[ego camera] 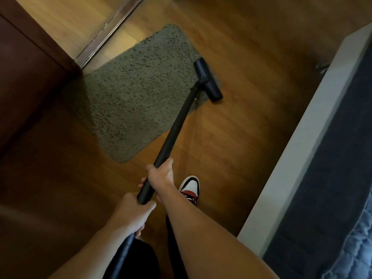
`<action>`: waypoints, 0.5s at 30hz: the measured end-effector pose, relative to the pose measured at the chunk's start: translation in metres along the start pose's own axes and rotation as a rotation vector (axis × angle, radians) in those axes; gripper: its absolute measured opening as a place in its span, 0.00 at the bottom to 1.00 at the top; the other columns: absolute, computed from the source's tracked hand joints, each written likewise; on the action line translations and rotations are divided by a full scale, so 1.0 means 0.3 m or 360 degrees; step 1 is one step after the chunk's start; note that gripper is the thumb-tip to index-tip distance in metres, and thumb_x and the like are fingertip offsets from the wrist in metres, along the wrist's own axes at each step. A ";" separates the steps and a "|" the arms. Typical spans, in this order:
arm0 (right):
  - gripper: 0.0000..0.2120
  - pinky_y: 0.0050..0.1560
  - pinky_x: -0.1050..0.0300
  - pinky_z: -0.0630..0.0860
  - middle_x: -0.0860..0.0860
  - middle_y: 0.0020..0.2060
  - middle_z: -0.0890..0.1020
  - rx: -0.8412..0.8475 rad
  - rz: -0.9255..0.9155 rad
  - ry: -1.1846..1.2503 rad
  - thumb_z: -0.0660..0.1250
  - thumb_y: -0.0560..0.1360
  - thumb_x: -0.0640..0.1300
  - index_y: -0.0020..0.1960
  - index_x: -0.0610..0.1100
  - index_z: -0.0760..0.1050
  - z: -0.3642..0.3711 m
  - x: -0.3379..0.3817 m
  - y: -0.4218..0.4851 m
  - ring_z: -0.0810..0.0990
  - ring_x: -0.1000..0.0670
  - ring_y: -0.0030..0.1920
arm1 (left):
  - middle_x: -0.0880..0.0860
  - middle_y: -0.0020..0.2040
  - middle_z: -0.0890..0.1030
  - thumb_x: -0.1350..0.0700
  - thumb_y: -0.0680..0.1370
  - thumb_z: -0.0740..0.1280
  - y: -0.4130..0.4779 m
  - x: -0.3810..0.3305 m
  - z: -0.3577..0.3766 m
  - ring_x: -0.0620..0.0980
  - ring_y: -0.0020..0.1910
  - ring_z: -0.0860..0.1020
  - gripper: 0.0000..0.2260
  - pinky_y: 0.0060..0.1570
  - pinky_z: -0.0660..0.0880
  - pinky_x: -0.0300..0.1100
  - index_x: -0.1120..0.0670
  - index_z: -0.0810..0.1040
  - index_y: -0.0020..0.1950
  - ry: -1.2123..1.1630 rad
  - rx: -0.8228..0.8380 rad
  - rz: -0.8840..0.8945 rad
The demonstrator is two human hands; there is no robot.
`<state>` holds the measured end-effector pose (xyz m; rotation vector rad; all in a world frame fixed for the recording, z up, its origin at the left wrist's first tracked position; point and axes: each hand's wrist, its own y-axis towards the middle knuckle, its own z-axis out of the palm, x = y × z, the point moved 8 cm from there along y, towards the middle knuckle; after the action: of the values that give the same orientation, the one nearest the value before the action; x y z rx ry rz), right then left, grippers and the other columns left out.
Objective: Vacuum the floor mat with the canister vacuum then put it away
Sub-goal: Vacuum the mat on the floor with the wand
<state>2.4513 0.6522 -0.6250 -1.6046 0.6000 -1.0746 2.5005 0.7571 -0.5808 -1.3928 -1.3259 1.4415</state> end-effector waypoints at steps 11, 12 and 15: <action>0.19 0.30 0.54 0.81 0.43 0.43 0.76 -0.0018 0.0065 0.0020 0.62 0.82 0.37 0.65 0.49 0.57 0.202 -0.187 -0.124 0.77 0.50 0.28 | 0.57 0.27 0.72 0.59 0.77 0.68 -0.073 0.263 -0.147 0.53 0.22 0.70 0.09 0.24 0.69 0.43 0.62 0.74 0.39 0.0067 -0.0002 0.0016; 0.19 0.29 0.54 0.81 0.43 0.44 0.76 -0.0017 0.0060 0.0016 0.62 0.82 0.37 0.65 0.49 0.57 0.224 -0.207 -0.137 0.77 0.50 0.28 | 0.57 0.27 0.72 0.59 0.77 0.68 -0.082 0.295 -0.158 0.53 0.22 0.70 0.09 0.24 0.69 0.43 0.62 0.74 0.39 0.0056 0.0006 0.0005; 0.19 0.29 0.54 0.82 0.43 0.45 0.75 -0.0020 0.0056 -0.0006 0.62 0.81 0.37 0.65 0.49 0.57 0.290 -0.278 -0.173 0.77 0.51 0.28 | 0.57 0.27 0.71 0.60 0.77 0.68 -0.111 0.390 -0.189 0.52 0.21 0.68 0.08 0.23 0.68 0.42 0.62 0.73 0.40 0.0017 0.0046 -0.0029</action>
<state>2.4810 0.7788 -0.6071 -1.6011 0.6315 -1.0439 2.5326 0.8869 -0.5693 -1.3650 -1.3028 1.4337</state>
